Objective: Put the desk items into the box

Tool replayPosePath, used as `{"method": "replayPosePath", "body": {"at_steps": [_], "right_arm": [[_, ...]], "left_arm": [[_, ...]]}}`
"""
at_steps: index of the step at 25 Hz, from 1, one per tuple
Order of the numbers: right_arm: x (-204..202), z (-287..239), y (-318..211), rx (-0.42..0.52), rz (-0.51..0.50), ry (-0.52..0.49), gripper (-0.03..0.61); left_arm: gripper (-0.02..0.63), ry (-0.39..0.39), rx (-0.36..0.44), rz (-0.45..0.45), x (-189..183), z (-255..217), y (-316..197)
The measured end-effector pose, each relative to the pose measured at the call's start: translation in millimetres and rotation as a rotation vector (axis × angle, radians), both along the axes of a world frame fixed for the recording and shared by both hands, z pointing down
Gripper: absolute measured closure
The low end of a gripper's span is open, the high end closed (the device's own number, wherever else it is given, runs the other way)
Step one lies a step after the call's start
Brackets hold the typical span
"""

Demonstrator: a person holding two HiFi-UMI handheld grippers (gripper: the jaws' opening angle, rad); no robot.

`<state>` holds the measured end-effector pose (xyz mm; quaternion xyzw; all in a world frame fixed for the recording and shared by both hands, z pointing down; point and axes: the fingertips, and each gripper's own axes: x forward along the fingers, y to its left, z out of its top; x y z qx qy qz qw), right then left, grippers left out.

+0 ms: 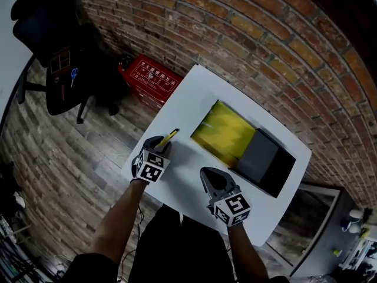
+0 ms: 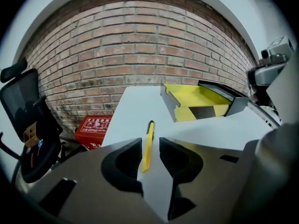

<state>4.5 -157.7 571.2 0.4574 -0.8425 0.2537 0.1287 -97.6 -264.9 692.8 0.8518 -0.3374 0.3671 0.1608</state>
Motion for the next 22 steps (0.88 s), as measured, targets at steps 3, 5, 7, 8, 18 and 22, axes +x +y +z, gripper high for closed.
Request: {"method": "replayPosePath", "body": {"at_steps": [3,5,7,8,18,22], "right_arm": [[5,1,0,-0.002,0.003,-0.001,0.555],[9,1,0,-0.004,0.009,-0.003,0.555],[14,2,-1,-0.003,0.012,-0.001,0.555],[17,2,-2,-0.004,0.014,-0.001,0.555],[23,1,1,-0.003,0.033,-0.01,0.555],[26,-1,4,0.001,0.038,-0.012,0.555]], "left_arm": [[0.491,-0.024,-0.007,-0.002,0,6,-3],[0.491,-0.037,-0.016,-0.001,-1,9,-4],[0.492,-0.046,-0.03,0.0,-1,13,-4],[0.494,-0.051,-0.036,0.001,-1,15,-4],[0.56,-0.059,-0.053,0.023,3,18,2],[0.561,-0.05,-0.052,0.032,5,16,3]]}}
